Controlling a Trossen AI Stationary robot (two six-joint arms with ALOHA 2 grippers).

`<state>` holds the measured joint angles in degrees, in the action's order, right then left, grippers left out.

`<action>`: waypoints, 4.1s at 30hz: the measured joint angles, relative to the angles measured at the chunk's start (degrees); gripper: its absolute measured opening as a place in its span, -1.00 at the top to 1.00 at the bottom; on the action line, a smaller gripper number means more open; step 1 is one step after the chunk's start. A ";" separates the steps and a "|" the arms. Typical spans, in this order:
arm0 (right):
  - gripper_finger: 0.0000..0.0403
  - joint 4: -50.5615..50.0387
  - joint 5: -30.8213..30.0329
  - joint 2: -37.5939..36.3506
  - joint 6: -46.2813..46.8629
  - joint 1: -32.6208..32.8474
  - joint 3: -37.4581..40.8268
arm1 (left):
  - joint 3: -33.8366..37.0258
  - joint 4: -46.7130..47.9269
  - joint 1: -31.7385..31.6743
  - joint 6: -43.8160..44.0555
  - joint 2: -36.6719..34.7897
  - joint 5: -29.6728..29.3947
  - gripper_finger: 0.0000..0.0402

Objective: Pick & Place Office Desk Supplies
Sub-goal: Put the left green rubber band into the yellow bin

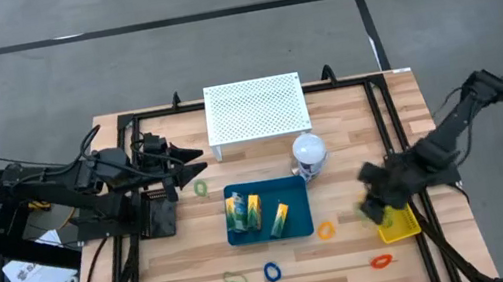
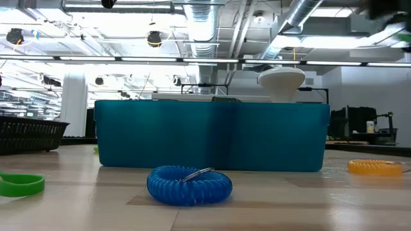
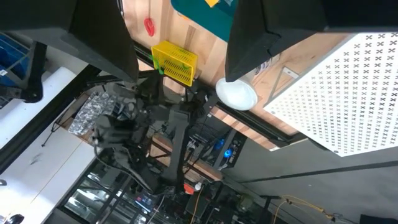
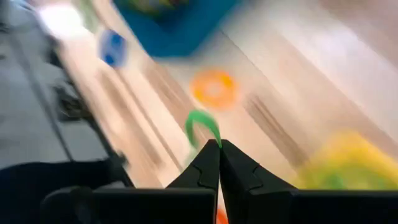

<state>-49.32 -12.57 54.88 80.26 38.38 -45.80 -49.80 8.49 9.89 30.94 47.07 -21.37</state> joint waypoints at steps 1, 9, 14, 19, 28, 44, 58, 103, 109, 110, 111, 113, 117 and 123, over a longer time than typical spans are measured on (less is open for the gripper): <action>1.00 -3.71 -0.61 -0.67 4.44 2.90 0.00 | 0.00 0.02 0.00 0.00 0.00 0.00 -0.17; 1.00 -19.91 -2.87 -2.00 27.58 18.53 0.02 | 0.00 0.00 0.00 1.03 0.00 0.15 -0.17; 1.00 -21.52 -2.81 -0.35 30.77 21.93 0.07 | 0.00 0.00 0.00 1.44 0.00 0.13 -0.17; 1.00 -20.86 -2.56 1.22 30.78 22.75 0.11 | -0.02 0.00 0.00 1.69 0.00 0.09 -0.17; 1.00 -20.76 -2.54 1.72 30.34 22.76 0.11 | -0.02 0.00 -0.09 2.54 0.00 -0.13 -0.17; 0.65 -21.65 -1.55 1.70 31.23 22.78 0.11 | -0.02 0.02 -0.09 3.64 0.00 -0.07 -0.17; 0.21 -22.46 1.59 1.70 31.75 22.78 0.11 | -0.02 0.02 -0.09 3.69 0.00 -0.02 -0.17; 0.12 -18.10 6.77 9.03 35.37 25.34 2.21 | -0.04 0.04 -0.09 3.77 0.02 -0.09 -0.17; 0.12 -16.51 6.73 12.29 35.37 25.34 2.27 | -0.04 0.04 -0.10 3.80 0.02 -0.07 -0.17; 0.12 -15.77 6.70 12.61 35.37 25.32 2.27 | -0.04 0.04 -0.09 3.81 0.02 -0.04 -0.17; 0.12 -15.17 6.70 12.86 35.37 25.34 2.27 | -0.04 0.04 -0.09 3.82 0.02 -0.04 -0.17; 0.12 -14.26 6.29 13.09 35.39 25.33 2.27 | -0.04 0.04 -0.09 3.82 0.02 -0.04 -0.17; 0.12 -12.39 4.67 13.26 35.37 24.72 2.27 | -0.04 0.04 -0.09 3.82 0.02 0.02 -0.17; 0.12 -8.98 3.12 13.30 34.80 24.03 2.25 | -0.04 0.02 -0.09 3.82 0.02 0.17 -0.17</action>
<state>-58.30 -9.45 68.18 115.07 62.41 -43.55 -49.84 8.51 9.80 34.76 47.09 -21.19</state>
